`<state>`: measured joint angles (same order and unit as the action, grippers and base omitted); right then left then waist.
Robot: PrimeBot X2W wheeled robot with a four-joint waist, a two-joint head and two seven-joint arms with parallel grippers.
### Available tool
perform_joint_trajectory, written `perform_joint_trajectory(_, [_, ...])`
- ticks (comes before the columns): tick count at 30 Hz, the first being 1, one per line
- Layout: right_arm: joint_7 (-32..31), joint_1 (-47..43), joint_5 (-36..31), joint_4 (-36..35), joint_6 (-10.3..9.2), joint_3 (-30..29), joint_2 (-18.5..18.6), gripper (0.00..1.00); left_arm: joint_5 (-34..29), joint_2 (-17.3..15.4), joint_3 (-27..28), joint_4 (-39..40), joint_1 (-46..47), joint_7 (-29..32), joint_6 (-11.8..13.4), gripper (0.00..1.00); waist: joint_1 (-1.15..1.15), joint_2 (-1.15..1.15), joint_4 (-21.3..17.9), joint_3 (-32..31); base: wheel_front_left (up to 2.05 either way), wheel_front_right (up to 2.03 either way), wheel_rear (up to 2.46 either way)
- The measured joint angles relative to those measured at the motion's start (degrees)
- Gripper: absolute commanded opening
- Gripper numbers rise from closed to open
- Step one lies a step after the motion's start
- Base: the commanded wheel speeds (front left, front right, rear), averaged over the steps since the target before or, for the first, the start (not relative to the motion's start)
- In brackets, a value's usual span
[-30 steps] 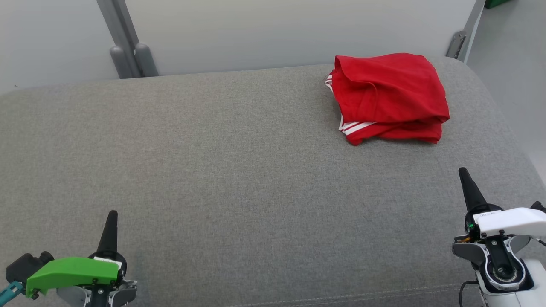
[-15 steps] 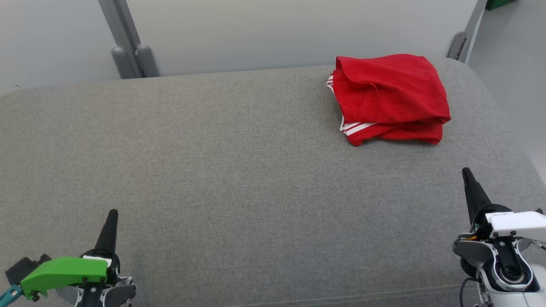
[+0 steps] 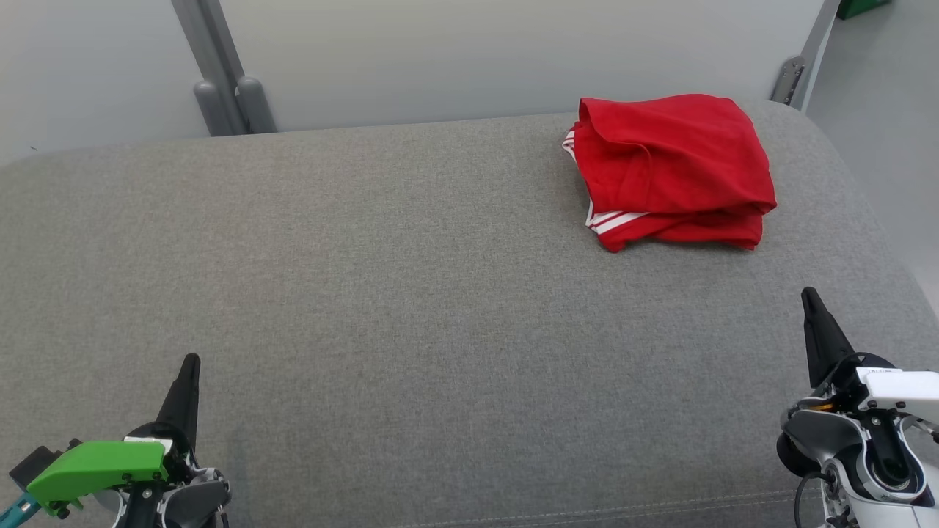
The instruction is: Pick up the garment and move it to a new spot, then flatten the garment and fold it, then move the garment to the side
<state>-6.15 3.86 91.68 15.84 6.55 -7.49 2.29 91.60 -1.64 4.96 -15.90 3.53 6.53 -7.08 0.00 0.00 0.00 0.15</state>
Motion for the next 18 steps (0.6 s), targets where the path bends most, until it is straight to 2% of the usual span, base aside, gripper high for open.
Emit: perform_joint_trajectory(18, [0.0,0.0,0.1,0.0,0.01,-0.1,0.0,0.0,0.0,0.0,0.0,0.0,0.0,0.0,0.0,0.0,0.0,0.0,0.0,0.0,0.0,0.0,0.0])
